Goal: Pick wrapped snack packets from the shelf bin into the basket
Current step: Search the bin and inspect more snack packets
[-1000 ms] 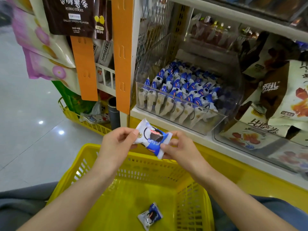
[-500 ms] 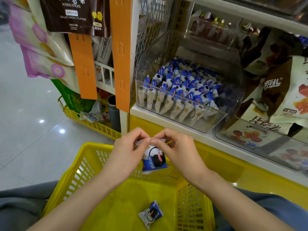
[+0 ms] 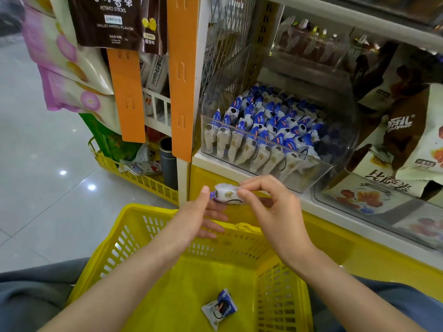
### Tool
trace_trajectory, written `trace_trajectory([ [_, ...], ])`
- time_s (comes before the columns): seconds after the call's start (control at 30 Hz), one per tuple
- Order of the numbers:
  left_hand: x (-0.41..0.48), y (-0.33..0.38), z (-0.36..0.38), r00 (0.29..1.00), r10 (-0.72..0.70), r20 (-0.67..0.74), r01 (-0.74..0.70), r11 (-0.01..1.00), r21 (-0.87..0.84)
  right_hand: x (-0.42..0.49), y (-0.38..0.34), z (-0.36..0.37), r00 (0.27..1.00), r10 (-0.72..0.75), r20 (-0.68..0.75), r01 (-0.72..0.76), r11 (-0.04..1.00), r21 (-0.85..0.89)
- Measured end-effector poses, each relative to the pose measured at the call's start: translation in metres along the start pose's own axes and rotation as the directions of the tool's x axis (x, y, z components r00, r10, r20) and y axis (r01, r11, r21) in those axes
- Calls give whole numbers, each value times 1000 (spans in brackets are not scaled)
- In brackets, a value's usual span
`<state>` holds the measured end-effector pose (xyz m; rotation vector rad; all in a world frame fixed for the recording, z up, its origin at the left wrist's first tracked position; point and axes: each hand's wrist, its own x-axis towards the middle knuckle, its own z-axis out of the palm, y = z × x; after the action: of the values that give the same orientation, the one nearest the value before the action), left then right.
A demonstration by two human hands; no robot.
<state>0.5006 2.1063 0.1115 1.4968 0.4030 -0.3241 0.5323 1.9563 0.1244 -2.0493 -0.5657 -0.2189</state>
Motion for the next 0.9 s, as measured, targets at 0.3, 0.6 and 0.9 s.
trace_trajectory([
  [0.3,-1,-2,-7,980,158,-117,-172,978,-118,-10,-4,10,965,-135,227,172,973,-153],
  [0.6,-7,0,3,960,272,-61,-274,962,-16,5,-3,11,847,433,309,-530,733,426],
  [0.9,-3,-4,-2,912,409,-43,-395,900,183,6,-2,10,866,377,327,-494,746,447],
])
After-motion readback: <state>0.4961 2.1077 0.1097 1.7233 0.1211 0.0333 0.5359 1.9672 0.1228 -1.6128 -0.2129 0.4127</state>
